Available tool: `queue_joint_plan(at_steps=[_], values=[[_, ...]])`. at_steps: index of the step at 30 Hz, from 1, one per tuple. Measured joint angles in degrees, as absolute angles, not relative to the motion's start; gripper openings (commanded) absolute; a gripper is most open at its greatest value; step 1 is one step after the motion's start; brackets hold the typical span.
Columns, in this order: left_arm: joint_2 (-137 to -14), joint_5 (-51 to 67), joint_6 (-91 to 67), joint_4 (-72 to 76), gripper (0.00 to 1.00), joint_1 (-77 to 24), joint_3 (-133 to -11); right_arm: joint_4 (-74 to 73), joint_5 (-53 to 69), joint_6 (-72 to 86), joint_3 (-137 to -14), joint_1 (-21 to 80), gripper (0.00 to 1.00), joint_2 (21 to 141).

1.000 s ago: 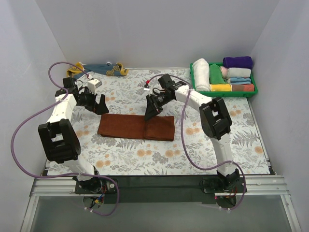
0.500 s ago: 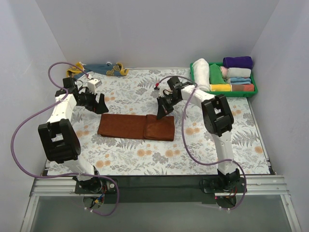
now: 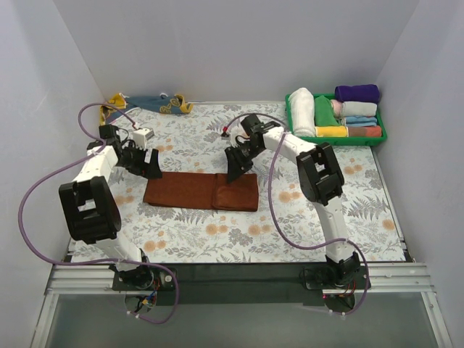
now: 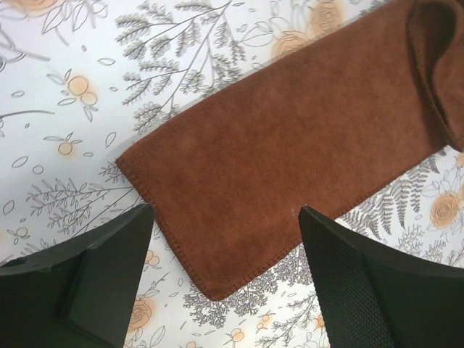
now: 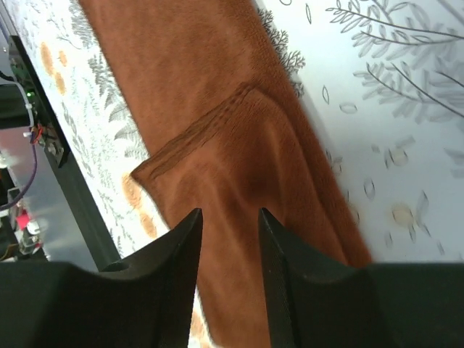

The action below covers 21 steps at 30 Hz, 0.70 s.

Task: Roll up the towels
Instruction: Fold the towel

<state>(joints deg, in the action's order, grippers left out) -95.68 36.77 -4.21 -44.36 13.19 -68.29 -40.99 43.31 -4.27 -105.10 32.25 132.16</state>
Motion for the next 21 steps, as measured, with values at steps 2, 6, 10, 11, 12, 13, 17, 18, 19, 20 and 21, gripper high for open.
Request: queue_joint_plan(at_steps=[2,6,10,11,12,13,17,18,19,20,21], values=[[-96.38,35.05,-5.06,-43.62,0.71,13.19,-68.31,-42.89,42.74,-5.87,-105.06,31.29,0.4,129.51],[-98.94,33.82,-5.93,-43.27,0.62,13.17,-68.69,-45.78,37.04,-11.07,-104.73,28.12,0.38,121.6],[-100.2,35.18,-5.23,-44.45,0.57,12.86,-68.79,-47.16,29.82,-16.12,-104.55,25.89,0.35,118.26],[-100.16,35.42,-5.06,-44.71,0.57,12.6,-68.77,-47.31,28.64,-16.91,-104.4,25.82,0.35,118.43],[-100.16,35.59,-4.84,-44.84,0.56,12.16,-68.73,-47.83,27.44,-17.85,-104.29,25.89,0.36,119.11],[-100.16,35.66,-4.71,-44.91,0.56,11.68,-68.6,-48.27,26.57,-18.5,-104.2,26.02,0.37,120.14],[-100.16,35.97,-4.67,-45.04,0.53,10.07,-67.31,-49.56,24.4,-20.1,-104.09,26.39,0.37,125.21],[-100.14,36.01,-4.71,-45.1,0.52,9.69,-67.02,-49.76,24.12,-20.29,-104.03,26.46,0.37,126.15],[-100.14,35.99,-4.73,-45.08,0.52,9.58,-66.72,-49.95,23.86,-20.47,-104.03,26.55,0.37,127.22],[-100.16,35.97,-4.73,-45.04,0.52,9.43,-66.41,-50.06,23.62,-20.67,-104.03,26.63,0.37,128.09],[-100.16,35.94,-4.75,-45.08,0.51,9.21,-66.19,-50.17,23.42,-20.82,-103.98,26.65,0.36,128.77]])
